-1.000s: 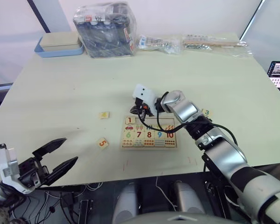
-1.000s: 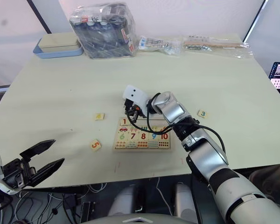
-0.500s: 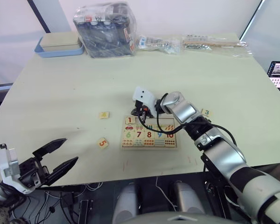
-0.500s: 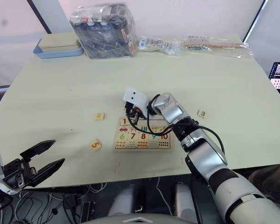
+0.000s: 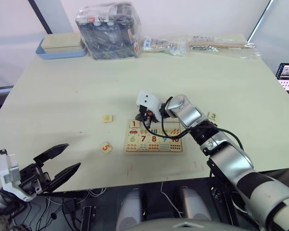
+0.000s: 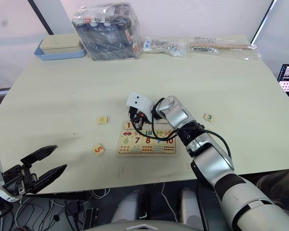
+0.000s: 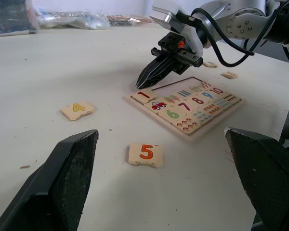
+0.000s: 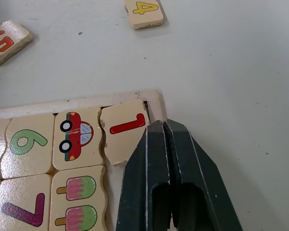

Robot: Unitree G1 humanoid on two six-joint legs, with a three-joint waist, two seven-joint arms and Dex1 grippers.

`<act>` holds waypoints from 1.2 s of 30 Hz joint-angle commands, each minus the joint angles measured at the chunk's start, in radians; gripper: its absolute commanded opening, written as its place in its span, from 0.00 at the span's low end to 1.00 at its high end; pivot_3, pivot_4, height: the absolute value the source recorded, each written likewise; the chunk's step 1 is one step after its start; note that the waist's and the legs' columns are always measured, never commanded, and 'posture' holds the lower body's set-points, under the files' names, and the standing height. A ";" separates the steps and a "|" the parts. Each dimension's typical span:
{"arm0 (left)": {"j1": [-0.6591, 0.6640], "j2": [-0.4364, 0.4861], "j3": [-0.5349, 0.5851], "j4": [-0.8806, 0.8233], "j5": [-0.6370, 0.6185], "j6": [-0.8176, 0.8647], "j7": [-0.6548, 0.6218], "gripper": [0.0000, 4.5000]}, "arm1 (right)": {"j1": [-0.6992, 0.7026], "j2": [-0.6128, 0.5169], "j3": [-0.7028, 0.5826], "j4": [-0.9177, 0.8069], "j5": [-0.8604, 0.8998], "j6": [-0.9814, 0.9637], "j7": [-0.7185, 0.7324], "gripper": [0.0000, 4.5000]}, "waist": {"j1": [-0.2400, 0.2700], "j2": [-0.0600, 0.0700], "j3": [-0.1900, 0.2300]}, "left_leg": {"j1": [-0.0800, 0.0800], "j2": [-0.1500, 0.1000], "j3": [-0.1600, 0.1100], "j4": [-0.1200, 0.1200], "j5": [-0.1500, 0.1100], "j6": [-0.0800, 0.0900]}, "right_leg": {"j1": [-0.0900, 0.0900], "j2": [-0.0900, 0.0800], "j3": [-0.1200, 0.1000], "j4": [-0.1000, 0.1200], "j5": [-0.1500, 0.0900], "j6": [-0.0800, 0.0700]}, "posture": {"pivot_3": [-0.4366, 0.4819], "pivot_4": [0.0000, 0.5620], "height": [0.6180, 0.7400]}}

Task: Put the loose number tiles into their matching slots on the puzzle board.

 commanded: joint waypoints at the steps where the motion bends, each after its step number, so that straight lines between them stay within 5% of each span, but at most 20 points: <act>1: 0.004 -0.004 0.015 -0.006 -0.009 -0.019 -0.001 1.00 | -0.004 0.000 0.001 -0.027 -0.001 0.001 0.015 0.00 | 0.000 0.000 0.000 | 0.000 0.000 0.000 0.000 0.000 0.000 | 0.000 0.000 0.000 0.000 0.000 0.000 | 0.48 0.27 1.00; 36: 0.009 -0.012 0.011 -0.007 -0.009 -0.028 0.000 1.00 | 0.039 -0.018 0.041 -0.083 -0.020 0.082 0.059 0.00 | 0.000 0.000 0.000 | 0.001 0.000 0.000 0.001 0.000 0.000 | 0.000 0.000 0.000 0.001 0.000 0.000 | 0.48 0.27 1.00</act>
